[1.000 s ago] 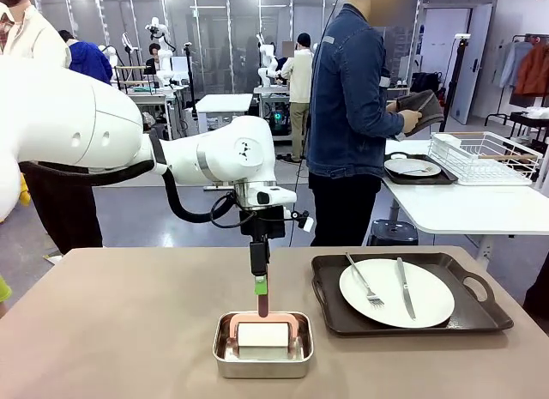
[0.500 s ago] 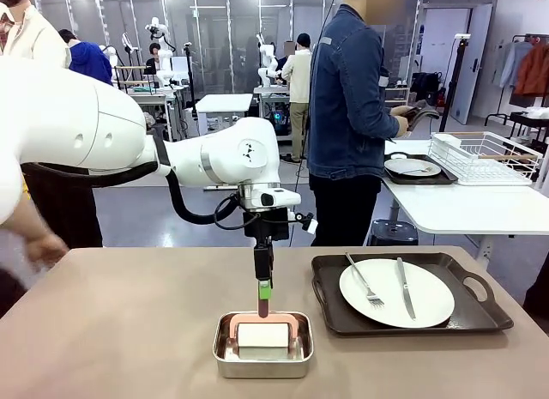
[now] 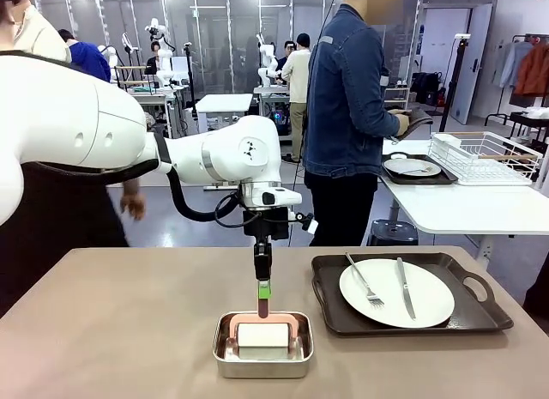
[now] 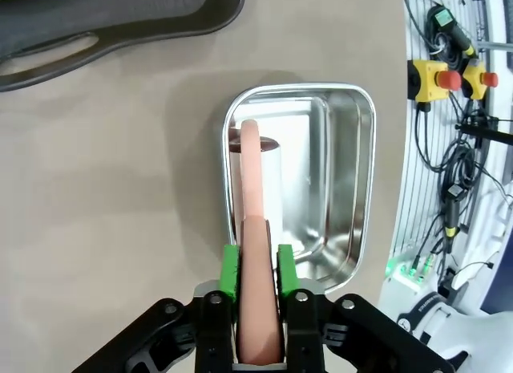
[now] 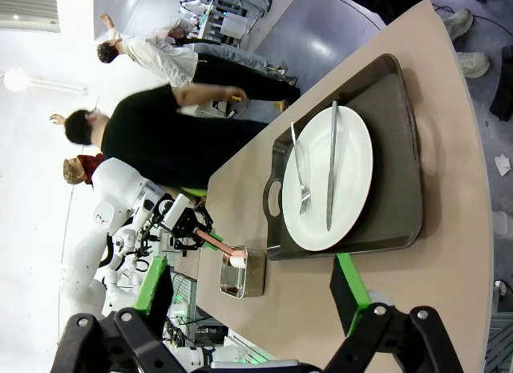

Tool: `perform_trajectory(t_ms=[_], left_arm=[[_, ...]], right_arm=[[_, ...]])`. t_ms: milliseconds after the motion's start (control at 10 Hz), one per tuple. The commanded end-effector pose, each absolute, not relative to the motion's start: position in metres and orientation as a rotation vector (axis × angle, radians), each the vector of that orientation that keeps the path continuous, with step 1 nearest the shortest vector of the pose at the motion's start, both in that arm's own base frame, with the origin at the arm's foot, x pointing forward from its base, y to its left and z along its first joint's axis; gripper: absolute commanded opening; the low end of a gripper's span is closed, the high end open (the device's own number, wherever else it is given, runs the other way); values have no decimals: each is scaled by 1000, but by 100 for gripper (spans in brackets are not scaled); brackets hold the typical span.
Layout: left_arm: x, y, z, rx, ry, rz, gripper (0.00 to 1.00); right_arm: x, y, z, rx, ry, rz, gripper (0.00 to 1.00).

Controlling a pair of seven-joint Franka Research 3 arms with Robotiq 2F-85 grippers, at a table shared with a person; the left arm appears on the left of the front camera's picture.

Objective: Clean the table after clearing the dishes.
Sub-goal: When the left (or right) Handle tray is removed, use the left hand (or right hand) to clean the left (or right) side of the table with the Lint Roller.

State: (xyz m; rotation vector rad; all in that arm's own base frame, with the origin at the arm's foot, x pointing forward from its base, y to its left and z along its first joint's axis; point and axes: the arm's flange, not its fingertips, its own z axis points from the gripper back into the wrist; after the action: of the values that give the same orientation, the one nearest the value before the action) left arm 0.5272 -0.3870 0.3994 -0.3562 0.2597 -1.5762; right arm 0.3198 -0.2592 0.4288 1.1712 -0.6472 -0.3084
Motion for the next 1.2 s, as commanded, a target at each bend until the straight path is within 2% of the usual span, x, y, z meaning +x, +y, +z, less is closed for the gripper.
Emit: perform_trajectory(t_ms=[0, 300, 500, 800, 1100], left_arm=[[527, -389, 406, -332, 292, -1557, 0], [514, -387, 433, -316, 255, -1526, 0], [495, -375, 475, -314, 223, -1482, 0], [475, -319, 529, -306, 81, -1169, 0], [466, -234, 543, -334, -106, -725, 0]], right_arm=[[319, -259, 430, 1177, -659, -296, 100], [319, -259, 430, 1177, -659, -296, 100], [319, -259, 430, 1177, -659, -296, 100], [319, -259, 430, 1177, -659, -296, 100], [319, -259, 430, 1177, -659, -296, 100]])
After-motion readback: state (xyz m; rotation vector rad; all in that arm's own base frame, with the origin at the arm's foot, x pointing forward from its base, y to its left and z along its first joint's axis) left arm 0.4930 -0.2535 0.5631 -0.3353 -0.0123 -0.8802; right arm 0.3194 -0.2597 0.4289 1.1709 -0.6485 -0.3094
